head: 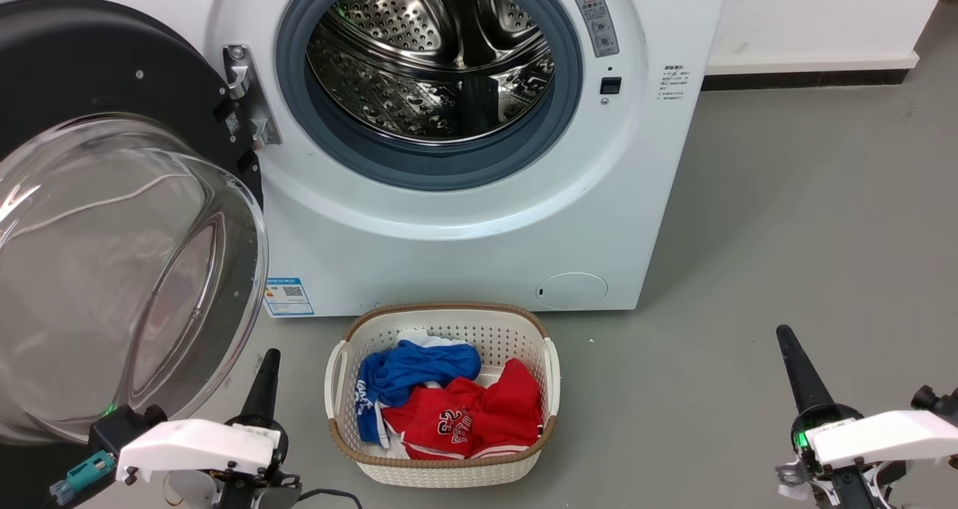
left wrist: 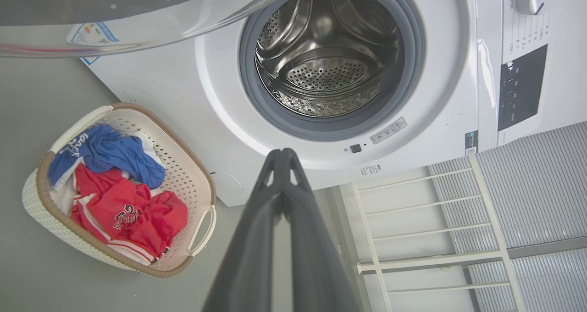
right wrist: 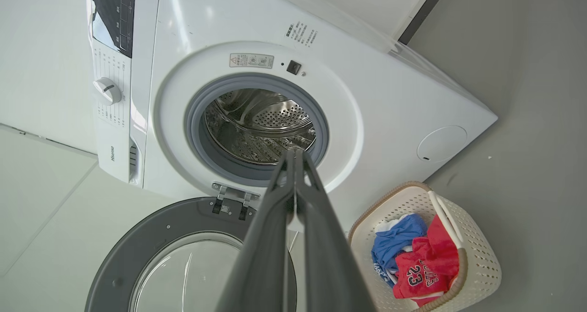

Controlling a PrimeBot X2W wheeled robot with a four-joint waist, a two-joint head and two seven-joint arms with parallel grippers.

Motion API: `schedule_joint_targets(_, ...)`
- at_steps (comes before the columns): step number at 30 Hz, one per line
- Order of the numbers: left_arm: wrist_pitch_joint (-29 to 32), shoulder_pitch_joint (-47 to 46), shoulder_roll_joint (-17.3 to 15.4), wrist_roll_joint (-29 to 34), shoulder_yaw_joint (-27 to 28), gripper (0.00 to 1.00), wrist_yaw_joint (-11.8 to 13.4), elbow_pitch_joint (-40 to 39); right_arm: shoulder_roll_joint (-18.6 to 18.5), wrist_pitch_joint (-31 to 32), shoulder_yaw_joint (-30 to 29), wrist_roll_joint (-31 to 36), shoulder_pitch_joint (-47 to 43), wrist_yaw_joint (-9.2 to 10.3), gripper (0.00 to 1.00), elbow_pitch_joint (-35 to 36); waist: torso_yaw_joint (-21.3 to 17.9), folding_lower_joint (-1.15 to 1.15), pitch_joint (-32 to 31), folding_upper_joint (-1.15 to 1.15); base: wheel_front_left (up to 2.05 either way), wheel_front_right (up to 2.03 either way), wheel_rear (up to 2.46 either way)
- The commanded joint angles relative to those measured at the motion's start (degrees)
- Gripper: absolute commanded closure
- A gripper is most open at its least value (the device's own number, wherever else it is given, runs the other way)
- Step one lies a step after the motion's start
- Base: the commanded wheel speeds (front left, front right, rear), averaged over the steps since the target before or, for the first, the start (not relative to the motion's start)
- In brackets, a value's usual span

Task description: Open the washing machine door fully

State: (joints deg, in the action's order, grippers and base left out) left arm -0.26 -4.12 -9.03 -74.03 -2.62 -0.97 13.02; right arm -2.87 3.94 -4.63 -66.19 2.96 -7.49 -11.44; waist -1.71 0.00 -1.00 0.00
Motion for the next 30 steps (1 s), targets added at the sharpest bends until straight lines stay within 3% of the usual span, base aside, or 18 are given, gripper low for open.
schedule_joint_targets(1,0.3,-1.5,0.1,-1.1,0.8,1.0,-0.5,-0.3,0.0,0.1,-0.2,-1.5,1.3,-0.01,1.0,0.1,0.0,0.0,0.0,0.0,0.0,0.0,0.0)
schedule_joint_targets(30,4.2,-2.1,3.7,-11.6,5.8,1.0,-4.3,0.5,0.0,1.7,-1.2,-16.4,2.7,-0.01,1.0,-1.6,0.9,0.0,0.6,0.0,0.0,0.0,0.0)
